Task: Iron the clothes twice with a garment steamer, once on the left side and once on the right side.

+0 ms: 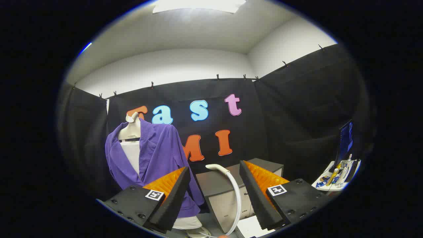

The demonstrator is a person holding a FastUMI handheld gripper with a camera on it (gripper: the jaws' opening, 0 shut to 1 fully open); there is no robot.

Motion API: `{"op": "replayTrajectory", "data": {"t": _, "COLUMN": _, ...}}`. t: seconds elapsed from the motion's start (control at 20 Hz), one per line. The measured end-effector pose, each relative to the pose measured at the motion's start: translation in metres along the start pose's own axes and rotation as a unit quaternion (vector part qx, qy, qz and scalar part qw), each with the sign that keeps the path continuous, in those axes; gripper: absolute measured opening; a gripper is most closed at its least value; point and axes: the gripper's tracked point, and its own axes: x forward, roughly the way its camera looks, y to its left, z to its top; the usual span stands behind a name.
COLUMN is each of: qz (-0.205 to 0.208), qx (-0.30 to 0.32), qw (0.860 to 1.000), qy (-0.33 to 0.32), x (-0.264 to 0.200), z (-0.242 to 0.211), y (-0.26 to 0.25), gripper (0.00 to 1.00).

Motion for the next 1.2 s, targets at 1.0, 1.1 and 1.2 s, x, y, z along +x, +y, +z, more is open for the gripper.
{"op": "replayTrajectory", "data": {"t": 1.0, "qz": 0.016, "qx": 0.009, "qw": 1.0, "qy": 0.001, "x": 0.036, "z": -0.007, "y": -0.028, "gripper": 0.98}}
{"op": "replayTrajectory", "data": {"t": 1.1, "qz": 0.022, "qx": -0.002, "qw": 1.0, "qy": 0.003, "x": 0.043, "z": -0.007, "y": -0.03, "gripper": 0.98}}
{"op": "replayTrajectory", "data": {"t": 1.2, "qz": 0.027, "qx": -0.01, "qw": 1.0, "qy": 0.003, "x": 0.05, "z": -0.004, "y": -0.031, "gripper": 0.98}}
